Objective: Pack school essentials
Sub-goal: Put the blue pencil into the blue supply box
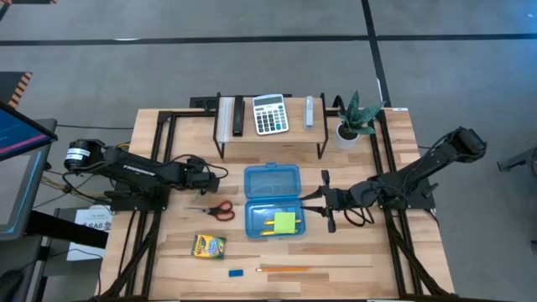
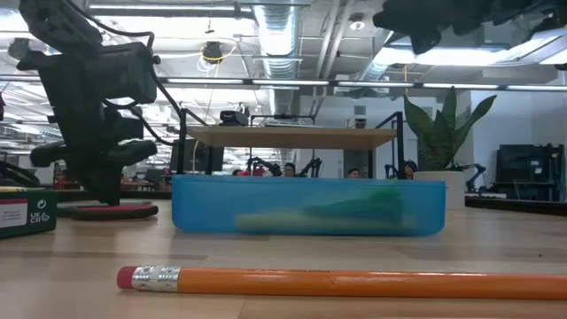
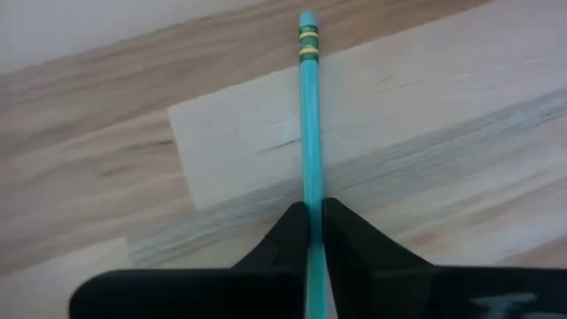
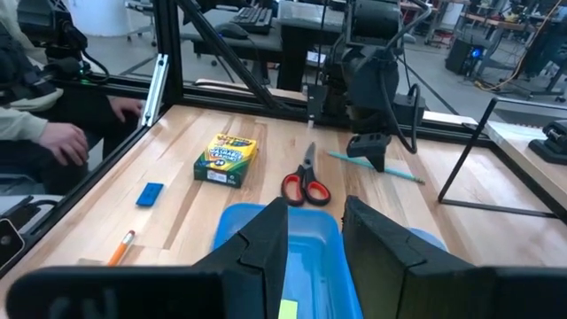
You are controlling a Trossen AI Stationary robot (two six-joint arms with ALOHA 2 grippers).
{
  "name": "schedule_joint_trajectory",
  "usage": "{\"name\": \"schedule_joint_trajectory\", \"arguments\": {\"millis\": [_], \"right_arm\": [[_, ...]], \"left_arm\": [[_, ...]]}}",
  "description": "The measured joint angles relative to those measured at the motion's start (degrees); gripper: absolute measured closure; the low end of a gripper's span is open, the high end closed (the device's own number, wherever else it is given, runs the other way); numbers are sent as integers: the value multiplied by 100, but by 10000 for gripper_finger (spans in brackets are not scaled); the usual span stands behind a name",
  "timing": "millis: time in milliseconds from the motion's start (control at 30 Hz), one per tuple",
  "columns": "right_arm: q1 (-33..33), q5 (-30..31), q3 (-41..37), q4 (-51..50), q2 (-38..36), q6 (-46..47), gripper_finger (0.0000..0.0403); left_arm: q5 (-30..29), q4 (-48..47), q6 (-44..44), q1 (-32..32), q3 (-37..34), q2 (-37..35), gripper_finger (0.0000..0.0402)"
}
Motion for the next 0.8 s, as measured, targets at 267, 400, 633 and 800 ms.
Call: {"name": "schedule_joint_trajectory", "arguments": {"millis": [267, 400, 633, 800], "right_arm": [[-37, 0, 0, -15, 0, 7, 274], [-37, 2, 0, -19, 0, 9, 274], [-37, 2, 0, -46, 0, 9, 274], [-37, 2, 0, -45, 0, 9, 274]], "left_arm": [[-78, 21, 593, 20, 96, 28, 399], [6, -89, 912, 28, 297, 45, 401], [68, -169, 1195, 25, 594, 37, 401], [240, -166, 1264, 22, 709, 31, 401]]}}
